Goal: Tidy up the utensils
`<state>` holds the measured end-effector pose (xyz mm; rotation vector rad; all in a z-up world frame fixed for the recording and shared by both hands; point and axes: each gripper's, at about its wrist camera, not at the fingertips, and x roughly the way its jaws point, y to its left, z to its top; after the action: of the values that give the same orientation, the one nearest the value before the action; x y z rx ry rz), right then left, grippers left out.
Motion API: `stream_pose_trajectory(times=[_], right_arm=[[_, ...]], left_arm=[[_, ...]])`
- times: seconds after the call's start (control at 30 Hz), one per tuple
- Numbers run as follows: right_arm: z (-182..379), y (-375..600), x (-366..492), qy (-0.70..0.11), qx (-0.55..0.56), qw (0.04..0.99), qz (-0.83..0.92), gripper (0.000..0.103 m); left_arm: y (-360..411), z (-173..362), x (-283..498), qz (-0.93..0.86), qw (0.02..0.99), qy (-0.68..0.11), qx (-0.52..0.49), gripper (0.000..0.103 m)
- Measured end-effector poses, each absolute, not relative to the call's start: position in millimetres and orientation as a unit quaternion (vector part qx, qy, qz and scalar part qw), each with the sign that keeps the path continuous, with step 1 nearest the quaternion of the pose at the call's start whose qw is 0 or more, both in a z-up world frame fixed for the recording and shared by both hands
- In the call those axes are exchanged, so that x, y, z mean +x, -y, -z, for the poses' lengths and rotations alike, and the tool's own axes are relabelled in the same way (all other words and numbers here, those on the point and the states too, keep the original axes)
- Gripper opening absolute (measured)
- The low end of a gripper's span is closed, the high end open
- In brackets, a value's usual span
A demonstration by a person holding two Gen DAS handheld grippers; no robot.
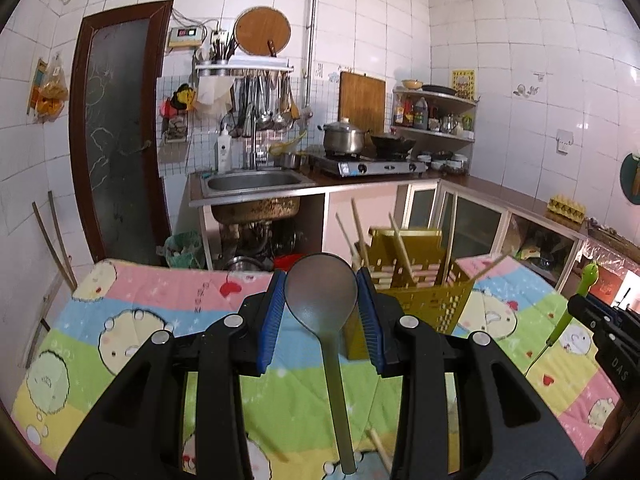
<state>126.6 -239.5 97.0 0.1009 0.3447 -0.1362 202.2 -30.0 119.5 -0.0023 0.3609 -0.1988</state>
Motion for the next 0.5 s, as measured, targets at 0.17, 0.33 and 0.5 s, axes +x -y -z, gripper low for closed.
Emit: stream_pose_trajectory(times=[0.17,0.33,0.5], right_arm=[[-124,235,133,-0.147,0.041,0.986,0.062,0.016],[-157,225,144,-0.116,0.029,0.991,0.054,0.016],[-189,220,169,-0.097,0.022,0.994,0.046,0.015]], left_arm=[[37,-146,213,0.102,0.983,-0.153,-0.006,0.035],[49,-175,237,0.102,0.985,-0.136,-0.016,0.035],[64,-198,267,0.099,0.988,-0.118,-0.027,0.035]])
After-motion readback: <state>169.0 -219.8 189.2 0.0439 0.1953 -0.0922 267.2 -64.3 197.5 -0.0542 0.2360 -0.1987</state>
